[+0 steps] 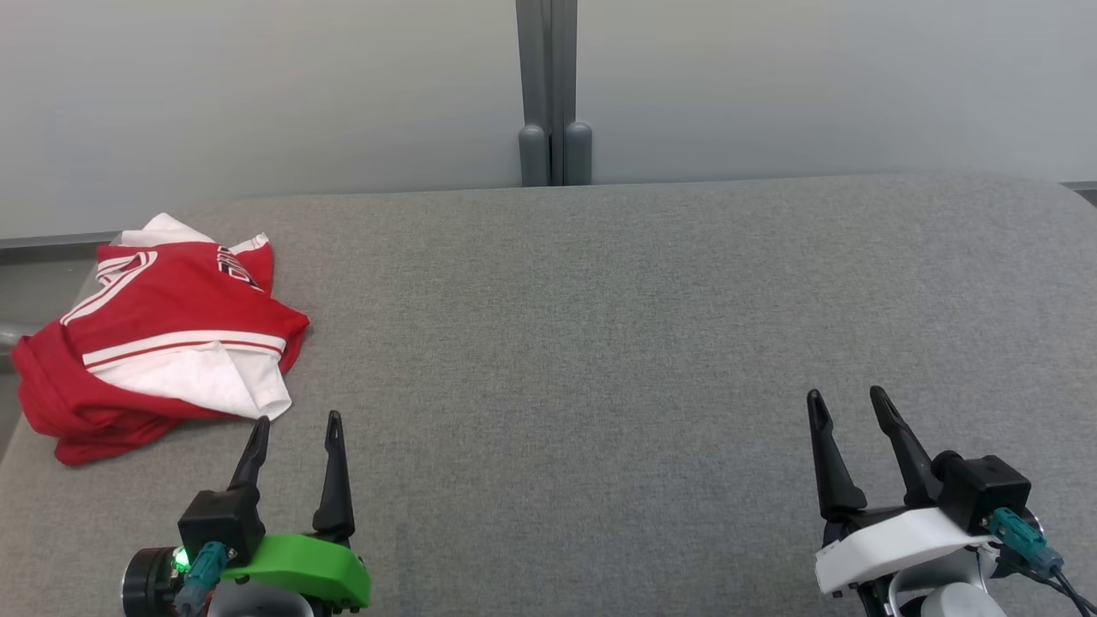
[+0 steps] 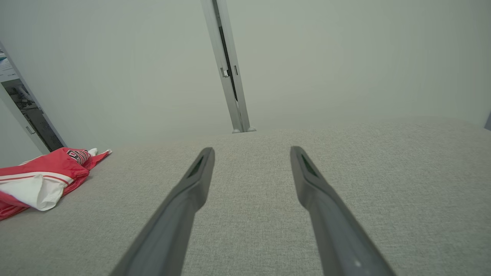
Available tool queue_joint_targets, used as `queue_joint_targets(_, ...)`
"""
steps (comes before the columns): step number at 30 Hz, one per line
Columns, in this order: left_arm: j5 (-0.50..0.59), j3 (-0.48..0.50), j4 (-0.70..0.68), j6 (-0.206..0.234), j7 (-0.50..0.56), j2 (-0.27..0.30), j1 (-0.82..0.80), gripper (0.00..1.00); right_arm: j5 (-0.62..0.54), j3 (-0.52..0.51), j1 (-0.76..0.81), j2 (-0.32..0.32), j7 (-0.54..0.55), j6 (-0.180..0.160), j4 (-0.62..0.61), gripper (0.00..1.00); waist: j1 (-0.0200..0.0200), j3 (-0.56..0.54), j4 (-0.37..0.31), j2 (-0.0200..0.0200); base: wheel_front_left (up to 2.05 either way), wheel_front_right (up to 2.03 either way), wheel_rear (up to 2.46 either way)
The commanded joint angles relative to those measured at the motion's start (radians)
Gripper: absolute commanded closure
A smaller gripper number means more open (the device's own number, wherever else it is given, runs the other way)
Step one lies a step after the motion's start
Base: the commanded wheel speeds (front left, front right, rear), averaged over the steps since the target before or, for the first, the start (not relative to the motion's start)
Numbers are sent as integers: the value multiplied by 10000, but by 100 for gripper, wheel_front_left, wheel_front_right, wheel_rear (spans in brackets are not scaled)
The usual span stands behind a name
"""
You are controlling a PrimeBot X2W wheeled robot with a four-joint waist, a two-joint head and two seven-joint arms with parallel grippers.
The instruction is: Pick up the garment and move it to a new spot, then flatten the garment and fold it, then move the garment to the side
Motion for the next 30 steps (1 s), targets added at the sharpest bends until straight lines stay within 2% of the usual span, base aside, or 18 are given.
queue_joint_targets(1, -55, 15, -47, 41, 67, 65, -15, 0, 103, 0, -25, -36, -35, 4, 57, 0, 0, -7, 8, 0, 0, 0, 0)
queue_joint_targets(19, -214, 6, -175, 234, 134, 262, 158, 0, 207, 30, -64, -64, -35, 4, 193, 0, 0, -49, 90, 0, 0, 0, 0)
queue_joint_targets(30, -145, -13, -307, 444, 126, 358, 109, 0, 199, 144, -64, 14, -35, 4, 240, 0, 0, -85, 618, 0, 0, 0, 0)
